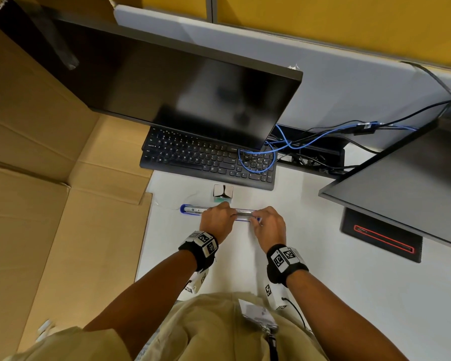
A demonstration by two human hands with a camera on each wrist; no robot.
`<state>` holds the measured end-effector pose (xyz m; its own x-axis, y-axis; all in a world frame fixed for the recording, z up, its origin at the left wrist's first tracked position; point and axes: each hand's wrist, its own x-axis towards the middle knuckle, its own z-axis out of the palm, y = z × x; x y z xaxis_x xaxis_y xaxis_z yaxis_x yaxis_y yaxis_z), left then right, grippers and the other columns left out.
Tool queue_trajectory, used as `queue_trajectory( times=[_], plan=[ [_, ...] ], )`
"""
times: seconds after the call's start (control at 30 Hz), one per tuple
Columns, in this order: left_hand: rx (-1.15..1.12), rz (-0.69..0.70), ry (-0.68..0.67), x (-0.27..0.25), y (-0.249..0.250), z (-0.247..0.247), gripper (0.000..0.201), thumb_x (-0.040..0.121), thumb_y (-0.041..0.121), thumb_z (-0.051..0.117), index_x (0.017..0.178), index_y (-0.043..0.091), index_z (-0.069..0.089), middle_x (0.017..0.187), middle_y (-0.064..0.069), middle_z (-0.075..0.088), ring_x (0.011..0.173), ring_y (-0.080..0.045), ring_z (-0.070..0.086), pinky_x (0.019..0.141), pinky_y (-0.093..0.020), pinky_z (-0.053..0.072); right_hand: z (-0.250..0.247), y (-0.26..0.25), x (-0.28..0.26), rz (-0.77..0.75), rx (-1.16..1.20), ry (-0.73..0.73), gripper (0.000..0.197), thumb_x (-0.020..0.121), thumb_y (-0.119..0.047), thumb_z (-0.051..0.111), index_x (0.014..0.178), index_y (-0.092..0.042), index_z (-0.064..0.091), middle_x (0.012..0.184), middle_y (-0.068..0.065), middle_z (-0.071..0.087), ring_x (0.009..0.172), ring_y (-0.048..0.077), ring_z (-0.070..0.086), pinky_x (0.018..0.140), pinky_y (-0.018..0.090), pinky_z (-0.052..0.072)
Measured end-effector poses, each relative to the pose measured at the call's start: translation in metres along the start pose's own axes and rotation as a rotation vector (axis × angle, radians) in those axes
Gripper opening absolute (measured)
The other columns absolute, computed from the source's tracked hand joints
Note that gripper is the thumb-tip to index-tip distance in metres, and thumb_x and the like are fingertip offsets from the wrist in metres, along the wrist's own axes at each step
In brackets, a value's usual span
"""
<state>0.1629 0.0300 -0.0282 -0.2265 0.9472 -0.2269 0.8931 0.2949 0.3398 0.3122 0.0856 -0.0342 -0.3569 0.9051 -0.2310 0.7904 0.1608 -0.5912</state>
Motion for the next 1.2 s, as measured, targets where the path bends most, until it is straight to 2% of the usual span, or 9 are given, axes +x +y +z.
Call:
queue_trajectory(
  times=[0.13,0.27,0.37,0.53,0.63,0.8,0.93,1.03,1.2],
  plan=[
    [0.049,0.024,-0.030,-0.003,-0.001,-0.001,0.011,0.086,0.022,0.066,0.077,0.019,0.072,0.073,0.000,0.065,0.051,-0.019,0.061,0.044,-0.024,0.047,0.000,-0.002,0.001,0.018,-0.023,-0.015,0.011,0.085,-0.017,0.068,0.095,-0.013,0.071,0.094,0.004,0.062,0.072,0.019,0.057,0.068,0.023,0.042],
    [-0.022,-0.009,-0.002,0.000,-0.005,0.000,0.016,0.090,0.029,0.058,0.091,0.019,0.071,0.088,0.000,0.066,0.063,-0.022,0.064,0.055,-0.031,0.054,-0.002,-0.004,0.001,0.015,-0.045,-0.011,0.006,0.086,-0.018,0.066,0.091,-0.016,0.070,0.092,0.004,0.062,0.074,0.024,0.060,0.067,0.030,0.050],
    [-0.061,-0.054,-0.001,0.000,-0.002,-0.002,0.023,0.090,0.038,0.058,0.098,0.021,0.071,0.094,0.001,0.065,0.071,-0.020,0.065,0.062,-0.030,0.052,-0.004,-0.006,0.001,0.015,-0.040,0.006,0.004,0.086,-0.019,0.066,0.088,-0.016,0.069,0.092,0.004,0.062,0.073,0.025,0.059,0.069,0.035,0.053],
    [-0.153,-0.181,0.011,-0.003,0.001,-0.003,0.031,0.084,0.046,0.063,0.095,0.020,0.074,0.091,0.000,0.068,0.076,-0.020,0.065,0.067,-0.033,0.055,-0.002,-0.007,-0.003,0.043,-0.072,0.006,0.013,0.087,-0.030,0.064,0.086,-0.018,0.067,0.094,0.001,0.060,0.074,0.023,0.060,0.068,0.033,0.051],
    [-0.262,-0.260,-0.001,-0.004,0.004,-0.004,0.022,0.083,0.039,0.065,0.090,0.021,0.076,0.083,-0.001,0.070,0.073,-0.021,0.066,0.067,-0.034,0.058,0.000,-0.009,-0.004,0.057,-0.083,-0.012,0.016,0.088,-0.031,0.061,0.091,-0.017,0.069,0.095,0.001,0.059,0.076,0.024,0.060,0.068,0.032,0.051],
    [-0.515,-0.417,-0.018,0.003,0.001,-0.007,0.020,0.083,0.020,0.061,0.072,0.017,0.077,0.066,-0.003,0.072,0.063,-0.023,0.066,0.059,-0.032,0.060,0.004,-0.014,0.000,0.203,0.175,0.058,0.004,0.083,-0.016,0.070,0.083,-0.016,0.074,0.087,0.007,0.068,0.076,0.022,0.062,0.074,0.033,0.054],
    [-0.632,-0.476,-0.041,0.006,0.000,-0.008,0.014,0.080,0.023,0.069,0.078,0.014,0.080,0.074,-0.009,0.076,0.071,-0.026,0.070,0.070,-0.034,0.061,0.007,-0.011,0.004,0.300,0.318,0.077,0.013,0.078,-0.007,0.066,0.077,-0.014,0.077,0.084,0.007,0.075,0.075,0.020,0.065,0.079,0.027,0.053],
    [-0.711,-0.504,-0.030,0.006,0.000,-0.006,0.012,0.077,0.023,0.074,0.081,0.013,0.080,0.078,-0.010,0.077,0.076,-0.025,0.070,0.076,-0.033,0.059,0.005,-0.013,0.004,0.375,0.438,0.082,0.015,0.079,-0.004,0.065,0.078,-0.010,0.078,0.081,0.005,0.074,0.074,0.015,0.063,0.077,0.019,0.047],
    [-0.776,-0.537,-0.015,0.004,0.001,-0.004,0.012,0.075,0.022,0.075,0.082,0.013,0.080,0.078,-0.010,0.077,0.079,-0.023,0.071,0.079,-0.031,0.058,0.002,-0.011,0.005,0.487,0.633,0.054,0.007,0.075,-0.010,0.076,0.074,-0.017,0.078,0.074,0.000,0.074,0.070,0.012,0.065,0.075,0.021,0.050]
  ],
)
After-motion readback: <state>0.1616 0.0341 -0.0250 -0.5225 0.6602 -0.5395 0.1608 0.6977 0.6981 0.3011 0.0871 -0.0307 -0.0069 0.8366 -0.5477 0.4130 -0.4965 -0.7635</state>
